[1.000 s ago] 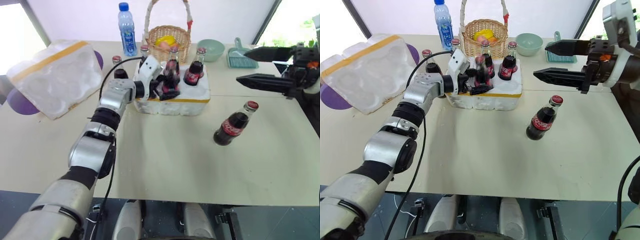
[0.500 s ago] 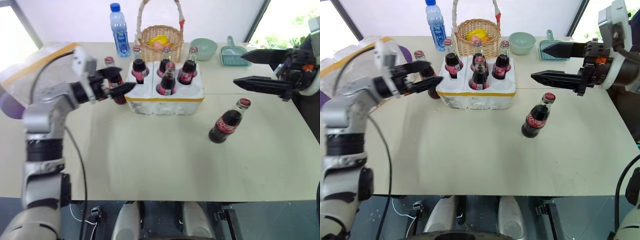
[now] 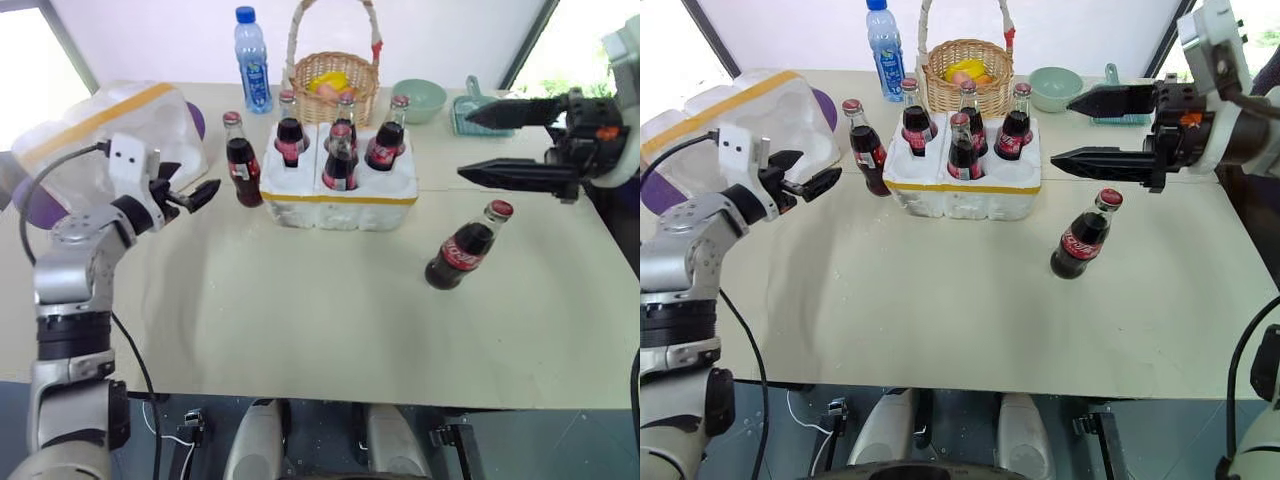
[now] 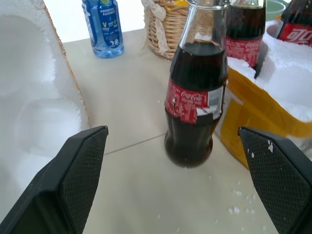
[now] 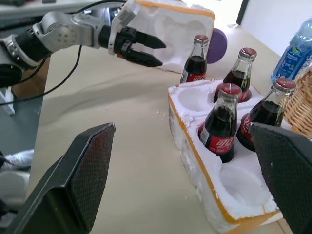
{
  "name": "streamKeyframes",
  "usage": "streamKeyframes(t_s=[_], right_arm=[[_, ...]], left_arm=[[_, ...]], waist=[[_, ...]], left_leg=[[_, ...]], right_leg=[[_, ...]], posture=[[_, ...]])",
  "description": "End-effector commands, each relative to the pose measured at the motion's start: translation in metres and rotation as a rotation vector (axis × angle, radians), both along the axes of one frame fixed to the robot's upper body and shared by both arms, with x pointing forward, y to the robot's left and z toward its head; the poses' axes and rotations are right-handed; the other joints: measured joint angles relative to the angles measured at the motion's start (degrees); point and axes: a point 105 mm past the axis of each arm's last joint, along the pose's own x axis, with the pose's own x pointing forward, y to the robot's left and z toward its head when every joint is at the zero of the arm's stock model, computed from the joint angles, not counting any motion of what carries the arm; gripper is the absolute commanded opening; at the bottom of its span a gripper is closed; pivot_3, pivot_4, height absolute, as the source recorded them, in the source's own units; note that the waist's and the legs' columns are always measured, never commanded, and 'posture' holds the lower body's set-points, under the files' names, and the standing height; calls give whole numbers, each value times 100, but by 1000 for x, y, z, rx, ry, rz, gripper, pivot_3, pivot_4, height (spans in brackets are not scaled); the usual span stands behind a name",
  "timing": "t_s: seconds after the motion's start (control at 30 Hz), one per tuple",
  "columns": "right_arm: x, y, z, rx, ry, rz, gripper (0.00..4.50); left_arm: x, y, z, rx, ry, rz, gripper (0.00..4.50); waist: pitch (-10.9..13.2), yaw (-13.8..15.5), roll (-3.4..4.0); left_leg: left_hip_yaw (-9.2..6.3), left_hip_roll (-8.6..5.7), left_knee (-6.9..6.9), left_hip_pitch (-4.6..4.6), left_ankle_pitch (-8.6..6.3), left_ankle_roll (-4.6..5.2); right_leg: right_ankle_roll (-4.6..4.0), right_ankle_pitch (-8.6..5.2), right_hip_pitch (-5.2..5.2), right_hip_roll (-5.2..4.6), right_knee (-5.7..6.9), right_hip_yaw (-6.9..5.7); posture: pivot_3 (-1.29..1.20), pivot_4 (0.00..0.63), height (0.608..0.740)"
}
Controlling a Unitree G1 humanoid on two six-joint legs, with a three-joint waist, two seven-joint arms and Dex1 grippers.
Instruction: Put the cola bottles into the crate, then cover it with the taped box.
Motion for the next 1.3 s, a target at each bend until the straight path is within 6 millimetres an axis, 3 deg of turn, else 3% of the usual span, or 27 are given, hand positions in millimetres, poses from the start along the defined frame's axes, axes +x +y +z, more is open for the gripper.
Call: streamKeyframes(t_s=[0.03,0.7,0.93,1.07,1.2,1.3], right_arm=[[-3,-2,4,-52,-51,-10,4500],[-5,4,4,-12,-48,6,4500],[-7,4,4,-18,-46,5,4500],[-8,3,2,-21,-20,1,4500],[-6,2,4,-18,-36,-16,4500],[-4,1,1,-28,-49,-31,4500]], left_arm=[[8,-7,4,6,-36,-21,4471],[62,-47,-4,36,-30,-121,4471],[69,-43,-14,42,-9,-87,4471],[63,-37,-9,56,-31,-119,2747],[51,-21,4,68,-46,-141,2742],[28,-12,25,52,-62,-220,2742]], waist=[[0,-5,0],[0,-5,0],[0,-9,-1],[0,-12,-1],[1,-48,-1],[2,-110,-2]], left_leg=[[0,0,0,0,0,0],[1,-1,0,-2,0,0],[1,-1,-1,-3,0,0],[0,0,-1,-4,0,0],[0,1,-2,-6,0,0],[0,3,-8,-8,0,0]], right_leg=[[0,0,0,0,-1,0],[2,1,-2,2,0,-1],[2,1,-3,1,1,-1],[2,1,-6,2,2,-1],[2,1,-9,2,2,-1],[1,0,-16,3,9,-1]], posture=[[0,150,740],[0,150,740],[0,150,740],[0,150,740],[0,150,740],[0,150,740]])
